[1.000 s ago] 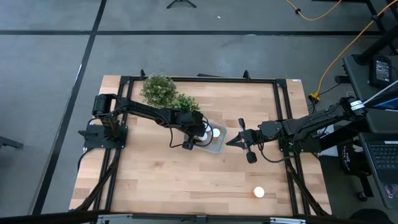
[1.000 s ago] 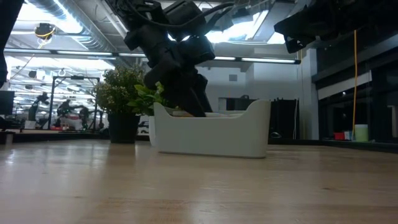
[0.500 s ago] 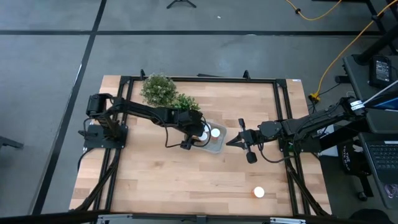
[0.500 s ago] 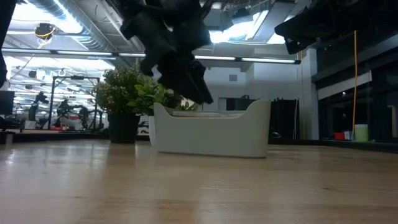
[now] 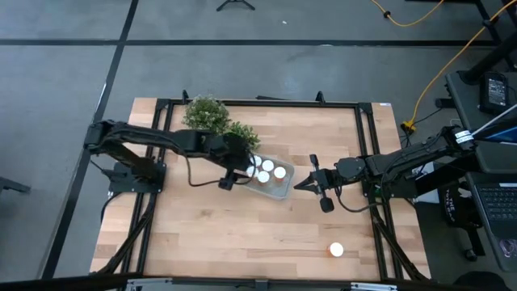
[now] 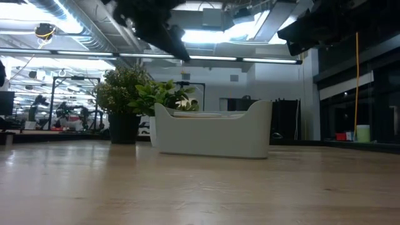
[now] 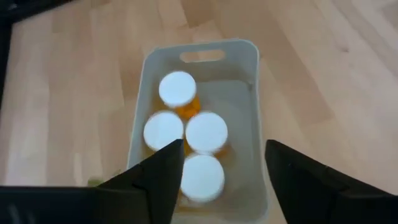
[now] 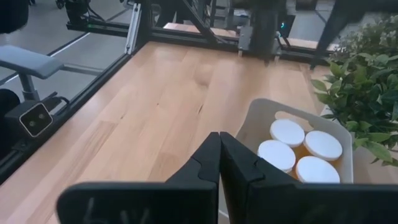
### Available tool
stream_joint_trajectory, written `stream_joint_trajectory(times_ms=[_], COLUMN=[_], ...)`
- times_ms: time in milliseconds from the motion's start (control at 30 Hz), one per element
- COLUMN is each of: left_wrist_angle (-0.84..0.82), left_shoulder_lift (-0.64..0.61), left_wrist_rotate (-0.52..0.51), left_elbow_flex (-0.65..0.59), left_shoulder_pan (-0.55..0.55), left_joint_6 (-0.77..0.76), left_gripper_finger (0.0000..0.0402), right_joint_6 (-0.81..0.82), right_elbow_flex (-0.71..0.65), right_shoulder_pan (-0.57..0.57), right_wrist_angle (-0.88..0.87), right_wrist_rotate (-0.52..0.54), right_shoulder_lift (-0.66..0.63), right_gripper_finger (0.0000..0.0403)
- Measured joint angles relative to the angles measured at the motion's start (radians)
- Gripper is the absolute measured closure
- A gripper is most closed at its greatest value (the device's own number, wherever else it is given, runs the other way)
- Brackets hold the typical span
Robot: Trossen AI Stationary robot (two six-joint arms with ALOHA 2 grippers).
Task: Pick and place pill bottles into a basket
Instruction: Put the orange pill bottle into the grey bin
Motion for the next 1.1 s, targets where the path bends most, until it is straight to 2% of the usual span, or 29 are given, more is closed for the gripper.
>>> stream_joint_trajectory(times_ms=[167,300,567,833,967,1100], left_wrist_angle=[-0.103,-0.094,0.146,0.278,0.332,0.361], left_shoulder_lift=[-0.096,-0.174,-0.386,-0.633,-0.723,-0.767], left_wrist_rotate=[0.003,0.024,0.056,0.058,0.058,0.057], left_elbow_flex=[-0.005,-0.088,-0.372,-0.558,-0.618,-0.656], left_shoulder_pan=[0.000,0.000,0.000,0.000,0.000,0.000], left_joint_6=[-0.056,-0.080,-0.152,-0.158,-0.157,-0.156], left_gripper_finger=[0.0230,0.0280,0.0391,0.0400,0.0399,0.0400], right_joint_6=[0.000,0.007,0.015,0.195,0.228,0.266], right_elbow_flex=[0.000,0.000,0.000,0.011,0.074,0.179], right_shoulder_pan=[0.000,0.000,0.001,0.002,0.020,0.068], right_wrist_angle=[-0.009,-0.021,-0.015,-0.047,-0.172,-0.373], right_wrist_rotate=[0.000,0.000,0.000,-0.003,-0.008,-0.004], right_shoulder_lift=[0.000,0.001,0.023,0.023,0.022,0.023], right_gripper_finger=[0.0393,0.0393,0.0393,0.0393,0.0393,0.0397])
